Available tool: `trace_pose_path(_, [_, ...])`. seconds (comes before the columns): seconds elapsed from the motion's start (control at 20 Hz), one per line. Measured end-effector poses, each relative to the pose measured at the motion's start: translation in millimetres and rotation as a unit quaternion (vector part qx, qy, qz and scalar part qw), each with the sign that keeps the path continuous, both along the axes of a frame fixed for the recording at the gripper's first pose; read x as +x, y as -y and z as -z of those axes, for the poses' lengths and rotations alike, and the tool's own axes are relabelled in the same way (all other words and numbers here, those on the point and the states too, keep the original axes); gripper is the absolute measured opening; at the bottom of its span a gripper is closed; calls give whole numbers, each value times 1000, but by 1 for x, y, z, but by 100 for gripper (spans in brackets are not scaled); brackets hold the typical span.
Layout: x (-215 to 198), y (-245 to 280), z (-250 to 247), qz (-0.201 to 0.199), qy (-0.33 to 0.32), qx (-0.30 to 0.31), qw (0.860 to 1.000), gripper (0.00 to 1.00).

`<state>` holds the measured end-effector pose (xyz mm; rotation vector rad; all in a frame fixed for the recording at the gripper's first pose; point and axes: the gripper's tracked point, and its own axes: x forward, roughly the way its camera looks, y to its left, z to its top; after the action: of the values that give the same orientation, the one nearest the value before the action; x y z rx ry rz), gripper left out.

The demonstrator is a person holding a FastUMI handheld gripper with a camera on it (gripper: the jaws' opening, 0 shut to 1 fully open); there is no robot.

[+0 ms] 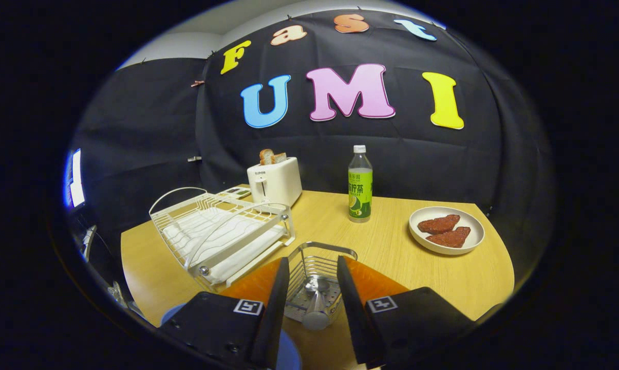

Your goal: Take the plate from the dish rack, then take the spoon from the basket and place it into the plate.

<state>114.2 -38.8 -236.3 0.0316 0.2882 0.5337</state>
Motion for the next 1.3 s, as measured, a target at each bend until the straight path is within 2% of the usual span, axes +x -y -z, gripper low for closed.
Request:
trace_pose_path(0.15, [-1,-3,6,4,-6,-12,1000,42])
trace_pose_path(0.25, [3,0,6,14,-11,-17,1000,25])
trace_pose_path(0.65, [-2,1,-4,5,-41,-20,999,20])
trace_pose_path(0.9, [-11,7,-46,-5,-12,-21,1000,20])
trace_pose_path(1.1, [-27,7,-86,-28,7,-10,1000,20])
trace_pose_path(1.3, [-57,-2,-112,-67,4,11,998,20])
